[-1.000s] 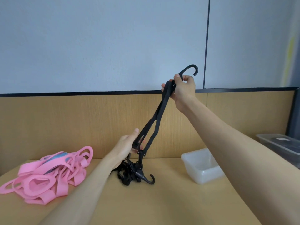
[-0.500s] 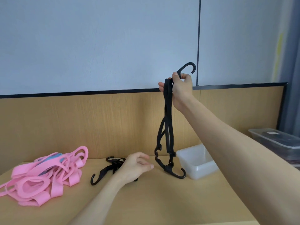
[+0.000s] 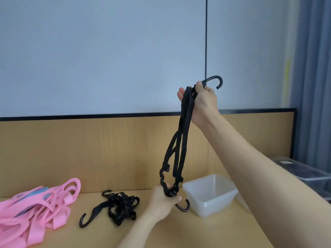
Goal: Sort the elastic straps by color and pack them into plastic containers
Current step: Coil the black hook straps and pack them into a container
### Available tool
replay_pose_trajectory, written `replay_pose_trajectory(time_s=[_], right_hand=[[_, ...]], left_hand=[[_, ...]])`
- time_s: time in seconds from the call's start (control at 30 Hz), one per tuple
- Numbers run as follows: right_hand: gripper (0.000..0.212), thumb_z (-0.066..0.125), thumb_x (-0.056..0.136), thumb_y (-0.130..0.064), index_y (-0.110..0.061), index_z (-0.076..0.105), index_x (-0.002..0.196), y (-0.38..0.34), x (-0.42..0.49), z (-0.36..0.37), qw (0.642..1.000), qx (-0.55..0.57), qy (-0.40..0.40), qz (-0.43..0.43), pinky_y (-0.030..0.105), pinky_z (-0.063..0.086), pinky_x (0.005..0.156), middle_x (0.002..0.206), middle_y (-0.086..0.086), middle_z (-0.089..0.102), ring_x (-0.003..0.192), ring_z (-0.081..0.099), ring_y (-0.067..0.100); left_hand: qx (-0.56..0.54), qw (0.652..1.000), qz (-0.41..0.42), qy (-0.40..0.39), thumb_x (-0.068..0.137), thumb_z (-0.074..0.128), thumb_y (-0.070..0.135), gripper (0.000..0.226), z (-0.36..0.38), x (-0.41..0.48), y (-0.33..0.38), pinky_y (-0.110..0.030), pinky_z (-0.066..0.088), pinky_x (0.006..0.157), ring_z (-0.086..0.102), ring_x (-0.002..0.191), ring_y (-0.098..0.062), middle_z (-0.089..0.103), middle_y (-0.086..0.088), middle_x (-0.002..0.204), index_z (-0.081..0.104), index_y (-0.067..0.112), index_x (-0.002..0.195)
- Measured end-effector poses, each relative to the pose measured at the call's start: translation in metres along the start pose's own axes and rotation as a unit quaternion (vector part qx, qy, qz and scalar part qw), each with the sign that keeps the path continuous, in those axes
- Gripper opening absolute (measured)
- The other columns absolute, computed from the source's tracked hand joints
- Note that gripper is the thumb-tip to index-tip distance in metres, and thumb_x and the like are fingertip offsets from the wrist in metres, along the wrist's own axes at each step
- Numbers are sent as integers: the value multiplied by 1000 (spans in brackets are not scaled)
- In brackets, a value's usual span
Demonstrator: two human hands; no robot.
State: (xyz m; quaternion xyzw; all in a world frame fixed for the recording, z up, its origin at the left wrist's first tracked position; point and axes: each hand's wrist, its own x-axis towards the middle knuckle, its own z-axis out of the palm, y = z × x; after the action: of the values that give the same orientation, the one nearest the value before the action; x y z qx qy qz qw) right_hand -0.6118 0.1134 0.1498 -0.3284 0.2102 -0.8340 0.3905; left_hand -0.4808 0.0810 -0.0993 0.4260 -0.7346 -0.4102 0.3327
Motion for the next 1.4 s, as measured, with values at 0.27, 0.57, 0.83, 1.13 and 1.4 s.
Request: replay_pose_trajectory(time_s=[0.27, 0.57, 0.83, 1.13, 1.4], right_hand=[[14, 48, 107, -25, -11, 47, 107, -41, 15, -36, 997, -43, 52, -49, 25, 42, 49, 93, 10, 64, 54, 56, 16], [13, 55, 103, -22, -11, 56, 109, -55, 46, -121, 976, -129, 167, -53, 21, 34, 41, 77, 3, 59, 40, 39, 10], [18, 51, 104, -19, -12, 54, 88, -68, 43, -184, 959, -141, 245, -3, 20, 35, 43, 65, -1, 51, 40, 36, 12], [24, 42, 107, -21, -13, 51, 86, -54, 21, -204, 981, -53, 182, 35, 21, 27, 47, 63, -4, 43, 48, 29, 9], [16, 45, 103, -23, -14, 52, 91, -54, 1, -196, 995, 47, 75, 44, 16, 22, 42, 64, -6, 42, 49, 26, 5]], left_hand=[[-19, 998, 14, 63, 101, 57, 9, 14, -30, 7, -13, -13, 48, 76, 68, 91, -7, 73, 0, 97, 62, 21, 106], [26, 994, 81, 71, 100, 57, 14, 18, -90, 8, -14, -28, 34, 68, 54, 76, -13, 64, 7, 80, 67, 16, 86], [93, 990, 107, 23, 77, 50, 29, 22, -109, -8, -5, -36, 21, 62, 28, 56, -17, 30, 3, 58, 39, 20, 60], [57, 997, 53, 28, 102, 51, 32, 31, -104, 7, -14, -33, 39, 74, 51, 70, -11, 50, 13, 65, 55, 10, 80], [129, 962, 144, 195, 99, 60, 38, 8, -122, 27, 16, -25, 39, 88, 46, 95, -11, 48, 11, 98, 60, 36, 107]])
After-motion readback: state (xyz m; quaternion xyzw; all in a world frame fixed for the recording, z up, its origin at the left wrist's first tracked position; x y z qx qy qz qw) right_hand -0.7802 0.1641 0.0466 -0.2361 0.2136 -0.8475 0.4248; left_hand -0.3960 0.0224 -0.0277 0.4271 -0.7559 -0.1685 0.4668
